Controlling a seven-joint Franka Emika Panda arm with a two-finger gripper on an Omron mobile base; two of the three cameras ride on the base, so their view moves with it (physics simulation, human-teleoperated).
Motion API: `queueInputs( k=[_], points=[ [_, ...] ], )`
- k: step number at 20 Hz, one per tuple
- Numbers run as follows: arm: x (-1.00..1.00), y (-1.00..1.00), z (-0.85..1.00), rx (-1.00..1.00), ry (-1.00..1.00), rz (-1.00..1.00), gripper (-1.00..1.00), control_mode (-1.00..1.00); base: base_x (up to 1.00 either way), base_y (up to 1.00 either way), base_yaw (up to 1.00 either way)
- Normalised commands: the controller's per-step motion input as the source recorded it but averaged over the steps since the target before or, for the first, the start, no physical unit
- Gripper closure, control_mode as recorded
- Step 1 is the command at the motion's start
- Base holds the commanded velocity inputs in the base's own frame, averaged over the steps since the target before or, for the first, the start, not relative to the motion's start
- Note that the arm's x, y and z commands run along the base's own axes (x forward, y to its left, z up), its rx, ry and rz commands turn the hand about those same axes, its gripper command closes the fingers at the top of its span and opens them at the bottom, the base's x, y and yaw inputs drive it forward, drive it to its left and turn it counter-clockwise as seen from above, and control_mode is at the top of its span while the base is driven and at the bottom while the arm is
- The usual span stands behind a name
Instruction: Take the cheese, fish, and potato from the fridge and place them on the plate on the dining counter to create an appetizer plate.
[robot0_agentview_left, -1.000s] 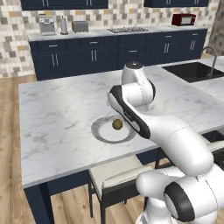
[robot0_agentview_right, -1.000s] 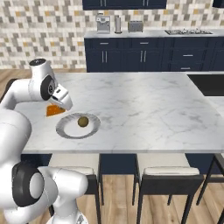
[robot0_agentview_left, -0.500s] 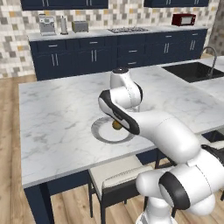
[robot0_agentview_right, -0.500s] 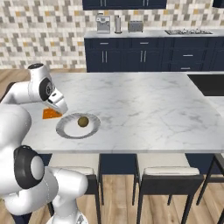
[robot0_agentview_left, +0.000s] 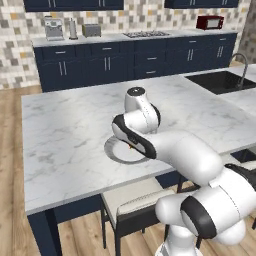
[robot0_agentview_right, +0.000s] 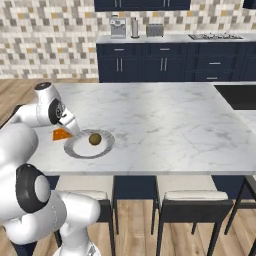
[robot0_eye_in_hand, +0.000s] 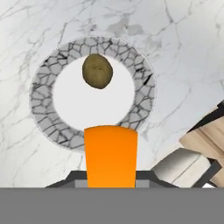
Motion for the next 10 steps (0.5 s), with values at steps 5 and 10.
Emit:
queueInputs(
  k=[5,10],
  points=[
    [0.43,0.0,-0.27,0.0,0.0,0.0,1.0,-1.0,0.0,0.0,0.0],
    [0.43,0.01,-0.27,0.0,0.0,0.0,1.0,-1.0,0.0,0.0,0.0]
  ],
)
